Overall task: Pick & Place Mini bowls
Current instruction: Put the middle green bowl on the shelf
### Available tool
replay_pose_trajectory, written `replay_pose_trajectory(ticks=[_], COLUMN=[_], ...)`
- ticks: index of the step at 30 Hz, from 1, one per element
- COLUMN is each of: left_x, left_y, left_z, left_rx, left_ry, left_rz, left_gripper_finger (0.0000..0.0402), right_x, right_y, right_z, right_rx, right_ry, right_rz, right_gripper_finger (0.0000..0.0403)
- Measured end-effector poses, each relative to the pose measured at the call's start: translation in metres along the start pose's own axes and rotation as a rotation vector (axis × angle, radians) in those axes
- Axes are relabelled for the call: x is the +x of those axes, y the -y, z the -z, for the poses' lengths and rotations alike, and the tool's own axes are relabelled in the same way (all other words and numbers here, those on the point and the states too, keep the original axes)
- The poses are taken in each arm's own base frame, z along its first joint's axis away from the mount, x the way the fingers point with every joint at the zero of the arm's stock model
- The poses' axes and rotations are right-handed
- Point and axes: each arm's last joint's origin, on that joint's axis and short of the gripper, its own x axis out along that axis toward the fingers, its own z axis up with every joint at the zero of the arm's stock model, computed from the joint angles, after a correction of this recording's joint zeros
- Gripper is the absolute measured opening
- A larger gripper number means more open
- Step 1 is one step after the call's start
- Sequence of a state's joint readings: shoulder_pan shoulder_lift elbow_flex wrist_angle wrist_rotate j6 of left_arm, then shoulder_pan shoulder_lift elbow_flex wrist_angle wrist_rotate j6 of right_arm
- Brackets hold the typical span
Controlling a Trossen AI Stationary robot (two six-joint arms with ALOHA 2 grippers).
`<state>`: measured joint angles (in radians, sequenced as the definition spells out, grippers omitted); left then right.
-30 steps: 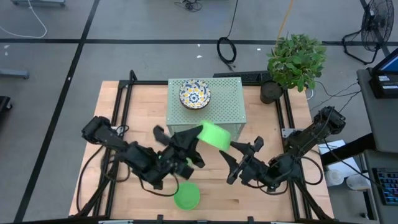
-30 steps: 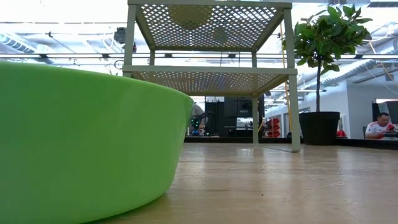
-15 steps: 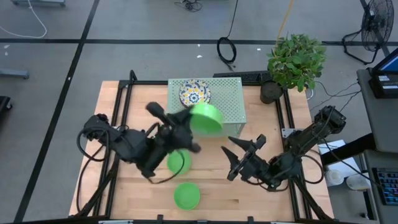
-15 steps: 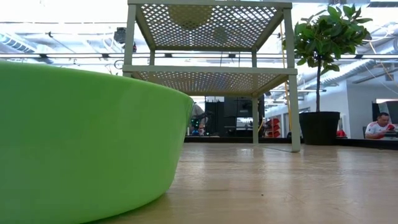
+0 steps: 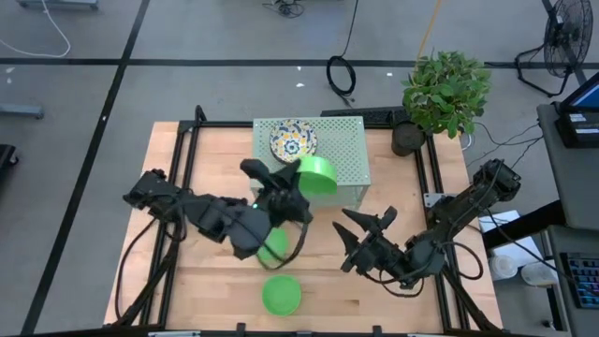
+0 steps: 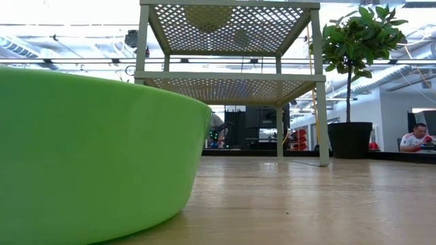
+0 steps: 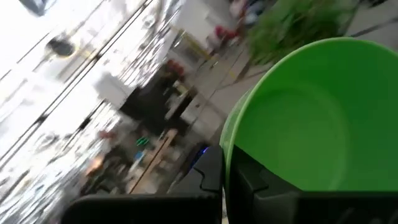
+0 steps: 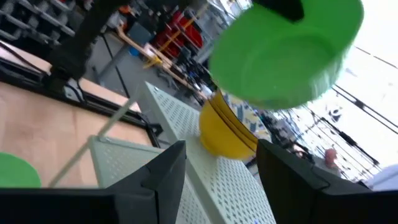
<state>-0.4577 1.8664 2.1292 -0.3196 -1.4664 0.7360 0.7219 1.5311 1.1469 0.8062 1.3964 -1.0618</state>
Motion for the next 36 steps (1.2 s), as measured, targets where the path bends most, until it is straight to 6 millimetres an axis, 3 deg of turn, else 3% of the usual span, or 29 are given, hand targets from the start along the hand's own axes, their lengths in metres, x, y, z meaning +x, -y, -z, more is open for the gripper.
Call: replay_pose_trajectory(ticks=[3, 7, 12, 18, 25, 31, 36], left_x=[-0.011, -0.024, -0.018, 0.009, 0.032, 0.045, 0.046], left_y=[0.005, 0.027, 0.032, 0.031, 0.023, 0.024, 0.035], left_z=[0.002, 0.011, 0.03, 0.054, 0.079, 0.084, 0.085], left_rx=[-0.027, -0.048, -0.093, -0.147, -0.142, -0.213, -0.216], left_ry=[0.102, 0.208, 0.078, -0.189, -0.438, -0.551, -0.618], left_rz=[0.157, 0.54, 0.815, 0.936, 0.854, 0.975, 1.201], left_gripper_finger=[0.0003, 0.0003, 0.0003, 0.0003, 0.0005, 0.0007, 0.0005], right_x=[0.0, -0.004, -0.006, -0.007, -0.017, -0.026, -0.02], right_y=[0.0, 0.0, 0.0, -0.004, -0.017, -0.035, -0.047], right_z=[0.001, 0.0, 0.0, 0.002, 0.009, 0.013, 0.027], right_rx=[0.003, 0.007, 0.034, 0.058, -0.091, -0.054, 0.028], right_ry=[-0.019, -0.012, -0.029, -0.026, 0.0, 0.183, 0.159], right_rz=[0.011, 0.002, 0.009, -0.001, -0.066, -0.365, -0.606], right_gripper_finger=[0.0181, 0.0181, 0.0177, 0.0176, 0.0175, 0.0173, 0.0169])
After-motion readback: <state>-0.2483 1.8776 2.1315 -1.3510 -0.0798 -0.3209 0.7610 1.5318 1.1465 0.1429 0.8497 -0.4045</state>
